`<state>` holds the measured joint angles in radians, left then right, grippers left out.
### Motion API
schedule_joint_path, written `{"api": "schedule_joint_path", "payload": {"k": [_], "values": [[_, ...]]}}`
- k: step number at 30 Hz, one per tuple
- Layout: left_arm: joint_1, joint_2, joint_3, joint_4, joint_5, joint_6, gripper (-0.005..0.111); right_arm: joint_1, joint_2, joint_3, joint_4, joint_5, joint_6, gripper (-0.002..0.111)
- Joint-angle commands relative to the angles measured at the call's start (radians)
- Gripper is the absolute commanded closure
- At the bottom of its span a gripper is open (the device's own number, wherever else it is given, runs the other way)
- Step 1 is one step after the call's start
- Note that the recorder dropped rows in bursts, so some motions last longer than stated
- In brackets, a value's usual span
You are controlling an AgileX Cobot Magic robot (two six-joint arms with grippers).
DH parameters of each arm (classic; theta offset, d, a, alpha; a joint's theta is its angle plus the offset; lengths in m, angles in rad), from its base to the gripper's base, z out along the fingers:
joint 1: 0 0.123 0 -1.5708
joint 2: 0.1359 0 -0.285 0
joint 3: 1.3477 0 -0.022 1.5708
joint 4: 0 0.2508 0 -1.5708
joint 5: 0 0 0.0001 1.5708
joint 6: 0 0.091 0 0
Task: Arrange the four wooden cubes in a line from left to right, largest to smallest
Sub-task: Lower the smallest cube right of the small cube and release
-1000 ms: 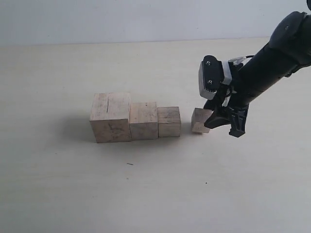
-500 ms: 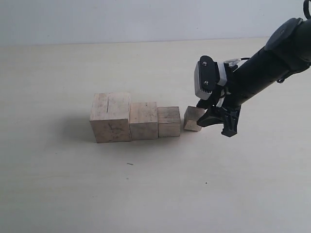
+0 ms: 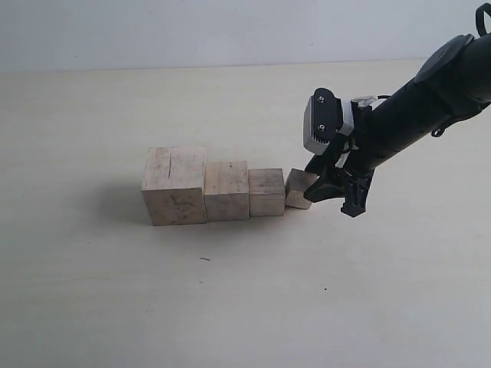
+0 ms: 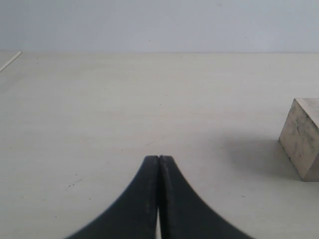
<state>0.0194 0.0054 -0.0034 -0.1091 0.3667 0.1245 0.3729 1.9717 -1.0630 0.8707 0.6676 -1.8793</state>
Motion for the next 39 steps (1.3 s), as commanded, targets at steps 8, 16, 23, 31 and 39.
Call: {"api": "schedule_joint_path", "payload": {"k": [8,16,23,31,39], "values": [[0.002,-0.005,0.003,0.001,-0.010,0.001,0.107,-0.002,0.009,-0.002,-0.017,0.040,0.003,0.104],[0.002,-0.005,0.003,0.001,-0.010,0.001,0.107,-0.002,-0.003,-0.002,-0.060,0.039,0.025,0.080],[0.002,-0.005,0.003,0.001,-0.010,0.001,0.107,-0.002,-0.005,-0.002,-0.060,0.034,0.025,0.063],[0.002,-0.005,0.003,0.001,-0.010,0.001,0.107,-0.002,-0.005,-0.002,-0.056,0.034,0.025,0.055],[0.002,-0.005,0.003,0.001,-0.010,0.001,0.107,-0.002,-0.089,-0.002,-0.041,-0.017,0.108,0.049]]}}
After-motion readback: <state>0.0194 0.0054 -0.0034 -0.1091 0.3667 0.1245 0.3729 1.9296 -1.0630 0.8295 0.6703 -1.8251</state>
